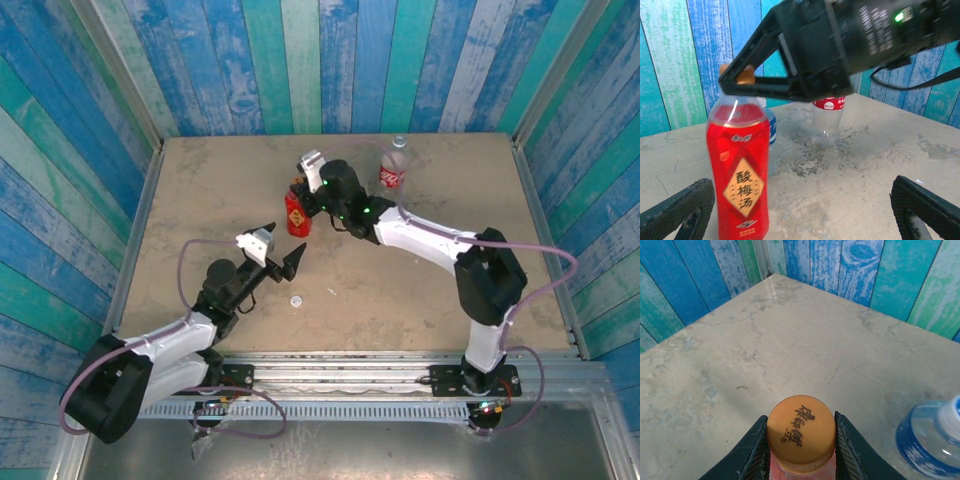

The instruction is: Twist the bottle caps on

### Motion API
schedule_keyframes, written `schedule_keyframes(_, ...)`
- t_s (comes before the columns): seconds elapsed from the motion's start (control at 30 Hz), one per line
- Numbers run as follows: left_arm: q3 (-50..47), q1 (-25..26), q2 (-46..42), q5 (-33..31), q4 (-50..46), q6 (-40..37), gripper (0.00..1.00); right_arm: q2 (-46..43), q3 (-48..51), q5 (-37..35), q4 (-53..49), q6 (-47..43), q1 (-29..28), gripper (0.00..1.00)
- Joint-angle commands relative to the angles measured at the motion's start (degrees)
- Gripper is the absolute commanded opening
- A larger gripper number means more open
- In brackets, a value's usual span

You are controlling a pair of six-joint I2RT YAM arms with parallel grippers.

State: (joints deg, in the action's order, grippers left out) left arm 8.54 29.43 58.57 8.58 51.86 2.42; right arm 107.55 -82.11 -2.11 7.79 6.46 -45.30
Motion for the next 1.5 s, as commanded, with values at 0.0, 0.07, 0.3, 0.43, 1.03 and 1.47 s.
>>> schedule_keyframes(0.0,1.3,-0.3,-1.0,1.4,-2.7,-0.4,0.94,2.8,-3.6,1.3,-1.7,0.4,0.3,0.17)
schedule_keyframes(0.07,1.5,-0.3,-1.4,2.3,-2.9,-0.7,0.94,4.0,-4.8,2.2,-2.6,-0.2,0.5,0.19)
schedule_keyframes(0.3,0.8,-0.2,-2.4,2.4,-3.1,-1.9,0.94,3.4,-7.6,3.5,-4.8,-1.7,0.7,0.45)
schedule_keyframes(0.43,0.8,-0.3,-2.5,3.2,-3.3,-2.1,0.94,1.0,-8.0,3.1,-4.7,-3.4,0.7,0.59)
schedule_keyframes(1.03,1.3,-0.3,1.8,9.9,0.7,-3.2,0.94,-17.8,4.6,-11.8,-5.2,-7.2,14.1,0.88)
schedule_keyframes(1.47,1.6,-0.2,3.0,11.3,0.5,-4.0,0.94,-8.5,-4.2,-3.5,-12.9,-6.3,25.1,0.82)
